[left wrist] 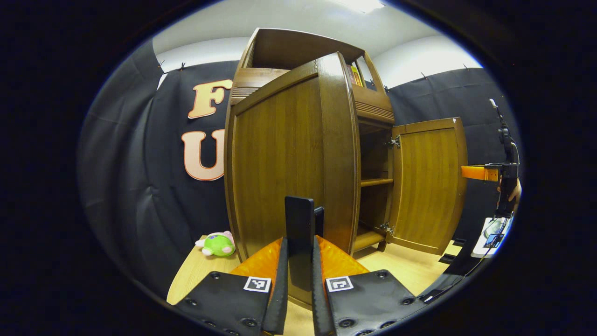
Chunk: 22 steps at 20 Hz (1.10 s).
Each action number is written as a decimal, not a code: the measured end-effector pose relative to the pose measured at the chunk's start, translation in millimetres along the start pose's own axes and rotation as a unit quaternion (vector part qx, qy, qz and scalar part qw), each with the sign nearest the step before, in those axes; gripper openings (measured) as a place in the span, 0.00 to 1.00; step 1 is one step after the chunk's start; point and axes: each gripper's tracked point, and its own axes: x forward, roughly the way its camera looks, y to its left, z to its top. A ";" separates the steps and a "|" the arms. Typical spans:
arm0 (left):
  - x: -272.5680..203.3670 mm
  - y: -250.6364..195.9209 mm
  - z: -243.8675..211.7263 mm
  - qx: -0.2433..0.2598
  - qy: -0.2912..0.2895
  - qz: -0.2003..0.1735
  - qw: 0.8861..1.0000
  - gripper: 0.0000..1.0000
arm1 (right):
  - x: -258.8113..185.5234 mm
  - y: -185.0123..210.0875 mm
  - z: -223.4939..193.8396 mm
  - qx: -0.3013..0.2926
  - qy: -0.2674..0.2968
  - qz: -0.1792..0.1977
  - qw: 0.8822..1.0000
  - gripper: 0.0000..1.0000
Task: Open the right door of the double-door shoe cabinet with the right hand, and open the left door with the left hand.
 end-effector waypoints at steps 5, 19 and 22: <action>-16.2 22.5 1.0 0.003 0.001 0.021 1.000 0.28 | -0.9 7.8 4.6 0.000 -0.003 0.007 1.000 0.92; -47.3 83.7 0.8 0.001 0.005 0.076 0.997 0.28 | 3.7 40.3 3.3 -0.002 0.001 0.032 0.999 0.92; -50.0 99.7 0.1 -0.002 0.002 0.085 0.996 0.29 | 5.4 46.8 4.2 -0.005 0.002 0.034 0.999 0.92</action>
